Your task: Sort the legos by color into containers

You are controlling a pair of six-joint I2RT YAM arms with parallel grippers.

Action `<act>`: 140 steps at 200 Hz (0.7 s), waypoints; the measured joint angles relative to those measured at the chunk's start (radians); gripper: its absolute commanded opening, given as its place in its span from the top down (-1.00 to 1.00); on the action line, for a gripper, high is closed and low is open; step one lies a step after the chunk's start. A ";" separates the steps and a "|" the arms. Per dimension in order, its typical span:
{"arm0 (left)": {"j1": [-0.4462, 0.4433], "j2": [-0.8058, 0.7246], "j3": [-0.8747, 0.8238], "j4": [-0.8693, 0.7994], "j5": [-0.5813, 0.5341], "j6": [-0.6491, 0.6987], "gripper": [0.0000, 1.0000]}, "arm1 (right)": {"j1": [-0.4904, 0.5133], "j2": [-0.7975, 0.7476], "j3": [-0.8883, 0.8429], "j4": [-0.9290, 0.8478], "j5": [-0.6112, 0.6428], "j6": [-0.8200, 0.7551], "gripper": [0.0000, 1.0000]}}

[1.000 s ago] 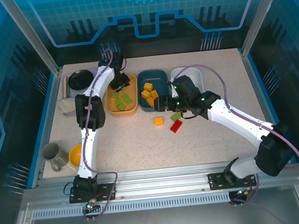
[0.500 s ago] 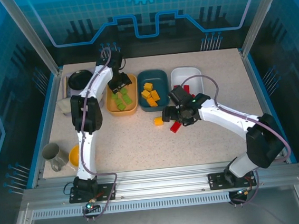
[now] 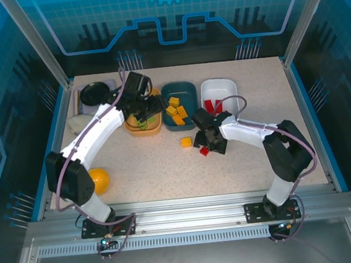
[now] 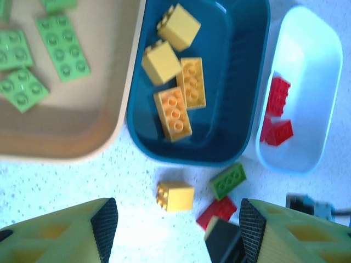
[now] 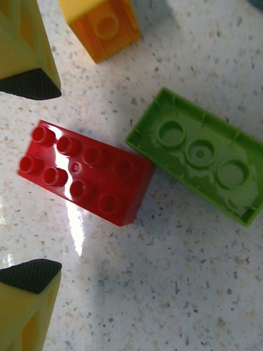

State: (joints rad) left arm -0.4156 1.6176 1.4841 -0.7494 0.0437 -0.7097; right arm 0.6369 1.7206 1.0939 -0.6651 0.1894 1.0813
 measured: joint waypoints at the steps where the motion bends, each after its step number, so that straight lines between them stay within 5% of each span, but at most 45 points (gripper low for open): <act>1: -0.001 -0.006 -0.011 0.003 0.000 -0.001 -0.30 | 0.000 0.002 0.000 0.000 0.001 0.000 -0.49; 40: -0.019 -0.145 -0.193 0.025 0.019 -0.027 -0.30 | 0.000 0.067 0.015 0.023 0.017 0.024 -0.30; 140: -0.066 -0.220 -0.257 0.058 0.045 -0.045 -0.30 | -0.001 0.103 0.040 0.022 0.036 0.037 0.41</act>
State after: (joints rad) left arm -0.4816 1.3975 1.2274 -0.6918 0.0887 -0.7544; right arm 0.6361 1.8236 1.1343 -0.6434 0.2253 1.1179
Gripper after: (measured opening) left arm 0.649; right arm 0.326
